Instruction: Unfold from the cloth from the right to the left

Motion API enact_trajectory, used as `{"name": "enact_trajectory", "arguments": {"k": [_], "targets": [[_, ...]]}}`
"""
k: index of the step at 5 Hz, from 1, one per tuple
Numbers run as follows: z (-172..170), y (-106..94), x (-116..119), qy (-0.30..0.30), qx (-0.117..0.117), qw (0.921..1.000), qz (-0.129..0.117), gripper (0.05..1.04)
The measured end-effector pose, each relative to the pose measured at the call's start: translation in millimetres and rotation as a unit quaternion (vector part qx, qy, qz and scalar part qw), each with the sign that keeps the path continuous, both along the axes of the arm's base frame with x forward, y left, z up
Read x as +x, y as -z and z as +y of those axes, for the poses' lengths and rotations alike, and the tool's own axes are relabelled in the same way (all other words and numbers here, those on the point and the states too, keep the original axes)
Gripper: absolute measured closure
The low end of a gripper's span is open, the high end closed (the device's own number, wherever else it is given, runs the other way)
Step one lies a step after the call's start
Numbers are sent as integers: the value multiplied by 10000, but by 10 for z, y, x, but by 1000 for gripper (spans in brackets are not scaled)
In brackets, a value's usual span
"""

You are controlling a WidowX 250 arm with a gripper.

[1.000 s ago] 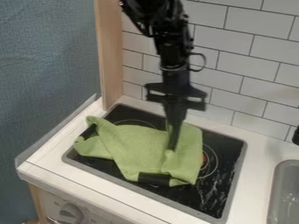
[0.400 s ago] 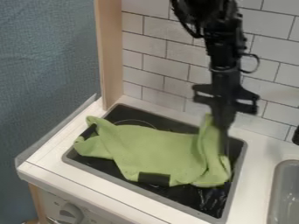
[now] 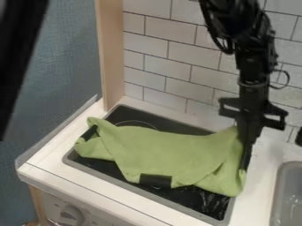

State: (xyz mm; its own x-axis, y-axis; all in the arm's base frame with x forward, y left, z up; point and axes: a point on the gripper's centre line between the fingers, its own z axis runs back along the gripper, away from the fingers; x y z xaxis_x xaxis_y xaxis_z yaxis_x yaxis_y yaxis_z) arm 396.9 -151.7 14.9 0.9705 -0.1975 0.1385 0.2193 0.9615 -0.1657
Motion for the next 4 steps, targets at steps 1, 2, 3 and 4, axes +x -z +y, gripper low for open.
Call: {"name": "enact_trajectory", "arguments": {"k": [1, 2, 3, 4], "targets": [[-18, 110, 38, 37, 41, 9999, 105, 1036], [-28, 130, 62, 65, 57, 9998, 161, 1014], [-40, 134, 55, 94, 19, 9998, 180, 866], [-46, 146, 46, 86, -9, 9998, 186, 620]]}}
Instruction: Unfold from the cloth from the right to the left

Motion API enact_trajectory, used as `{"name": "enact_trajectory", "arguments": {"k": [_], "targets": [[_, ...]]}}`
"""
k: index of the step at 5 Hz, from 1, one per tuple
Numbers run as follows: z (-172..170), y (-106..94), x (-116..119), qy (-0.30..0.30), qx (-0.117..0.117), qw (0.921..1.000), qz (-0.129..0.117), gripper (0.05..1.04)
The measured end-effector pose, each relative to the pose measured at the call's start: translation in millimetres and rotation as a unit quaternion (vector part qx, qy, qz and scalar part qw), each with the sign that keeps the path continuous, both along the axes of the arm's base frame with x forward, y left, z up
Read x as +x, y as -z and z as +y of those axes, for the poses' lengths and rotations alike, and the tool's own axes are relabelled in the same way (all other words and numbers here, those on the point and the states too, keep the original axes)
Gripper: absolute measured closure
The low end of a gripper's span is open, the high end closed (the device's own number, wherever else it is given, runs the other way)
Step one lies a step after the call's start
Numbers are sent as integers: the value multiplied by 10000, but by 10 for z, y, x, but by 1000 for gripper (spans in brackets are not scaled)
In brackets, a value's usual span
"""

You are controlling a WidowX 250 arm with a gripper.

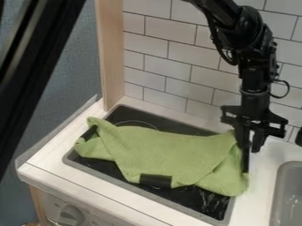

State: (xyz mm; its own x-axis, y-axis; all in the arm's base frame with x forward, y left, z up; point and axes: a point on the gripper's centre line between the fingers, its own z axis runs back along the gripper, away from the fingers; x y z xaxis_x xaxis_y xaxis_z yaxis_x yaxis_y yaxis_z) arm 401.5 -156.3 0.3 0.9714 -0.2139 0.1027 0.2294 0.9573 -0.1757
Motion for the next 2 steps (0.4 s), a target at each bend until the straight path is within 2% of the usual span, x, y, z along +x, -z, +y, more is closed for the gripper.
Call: {"name": "enact_trajectory", "arguments": {"k": [1, 2], "targets": [[8, 49, -76, 31, -9, 9999, 129, 325], [-1, -135, -112, 80, -133, 9999, -7, 82]]}}
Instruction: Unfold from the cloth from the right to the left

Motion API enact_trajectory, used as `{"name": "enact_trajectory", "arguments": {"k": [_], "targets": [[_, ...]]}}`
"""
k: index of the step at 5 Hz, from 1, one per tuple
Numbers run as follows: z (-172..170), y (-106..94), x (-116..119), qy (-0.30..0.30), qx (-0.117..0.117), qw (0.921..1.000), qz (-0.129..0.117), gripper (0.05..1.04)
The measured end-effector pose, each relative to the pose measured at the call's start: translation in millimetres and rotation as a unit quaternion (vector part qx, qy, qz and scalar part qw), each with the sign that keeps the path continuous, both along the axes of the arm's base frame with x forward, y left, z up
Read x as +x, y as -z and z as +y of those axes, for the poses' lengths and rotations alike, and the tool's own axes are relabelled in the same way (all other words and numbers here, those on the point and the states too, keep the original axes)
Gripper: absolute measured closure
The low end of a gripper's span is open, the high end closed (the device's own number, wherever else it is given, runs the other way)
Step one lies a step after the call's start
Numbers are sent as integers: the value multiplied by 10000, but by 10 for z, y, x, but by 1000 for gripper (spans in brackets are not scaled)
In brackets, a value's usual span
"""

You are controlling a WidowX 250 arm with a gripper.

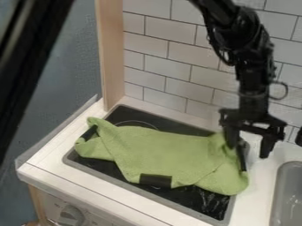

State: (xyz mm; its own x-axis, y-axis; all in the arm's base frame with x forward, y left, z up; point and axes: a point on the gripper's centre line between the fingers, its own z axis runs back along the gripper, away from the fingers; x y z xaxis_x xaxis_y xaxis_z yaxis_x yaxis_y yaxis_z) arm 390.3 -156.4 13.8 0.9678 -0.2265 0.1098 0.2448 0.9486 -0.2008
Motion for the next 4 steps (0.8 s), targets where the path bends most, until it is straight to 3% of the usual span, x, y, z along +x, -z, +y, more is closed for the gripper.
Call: {"name": "enact_trajectory", "arguments": {"k": [2, 4], "targets": [[73, -360, -98, 47, -172, 9994, -303, 83], [123, -465, -157, 59, -117, 9990, -418, 83]]}}
